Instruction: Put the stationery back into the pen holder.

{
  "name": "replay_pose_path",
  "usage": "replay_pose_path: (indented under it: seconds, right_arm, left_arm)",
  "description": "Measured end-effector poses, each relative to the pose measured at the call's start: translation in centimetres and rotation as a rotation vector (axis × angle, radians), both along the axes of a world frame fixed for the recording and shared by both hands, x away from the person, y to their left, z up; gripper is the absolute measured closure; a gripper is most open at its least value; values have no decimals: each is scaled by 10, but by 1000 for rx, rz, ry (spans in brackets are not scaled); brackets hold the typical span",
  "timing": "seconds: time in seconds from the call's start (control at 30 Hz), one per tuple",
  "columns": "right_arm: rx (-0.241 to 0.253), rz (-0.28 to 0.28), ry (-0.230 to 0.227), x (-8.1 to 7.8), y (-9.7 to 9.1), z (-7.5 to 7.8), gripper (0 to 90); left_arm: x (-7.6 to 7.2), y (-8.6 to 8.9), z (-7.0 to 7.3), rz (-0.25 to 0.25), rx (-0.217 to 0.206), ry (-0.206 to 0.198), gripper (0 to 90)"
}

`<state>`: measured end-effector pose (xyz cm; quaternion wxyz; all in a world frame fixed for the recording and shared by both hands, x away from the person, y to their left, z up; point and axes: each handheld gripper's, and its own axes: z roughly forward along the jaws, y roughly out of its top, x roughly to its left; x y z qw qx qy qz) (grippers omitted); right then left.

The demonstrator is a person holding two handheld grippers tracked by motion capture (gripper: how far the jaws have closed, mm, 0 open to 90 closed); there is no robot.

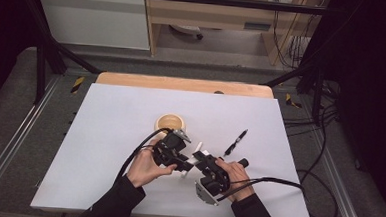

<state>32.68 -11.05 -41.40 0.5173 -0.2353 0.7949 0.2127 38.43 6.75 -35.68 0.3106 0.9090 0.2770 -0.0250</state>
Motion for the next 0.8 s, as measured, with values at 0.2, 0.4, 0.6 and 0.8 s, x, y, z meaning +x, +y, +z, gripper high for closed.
replay_pose_path:
  seconds: [0.2,0.4,0.6,0.8]
  right_arm:
    - [-7,19,-26,-1,0,-1,670]
    - [-22,24,-27,-2,0,-1,690]
    - [-14,17,-17,-2,0,-1,696]
    - [-8,-11,20,-1,-1,1,699]
  left_arm:
    - [0,1,1,4,-11,5,675]
    - [0,2,1,-8,-9,-3,672]
    - [-2,2,2,-32,-12,-41,665]
    - [-7,4,3,-69,13,-129,601]
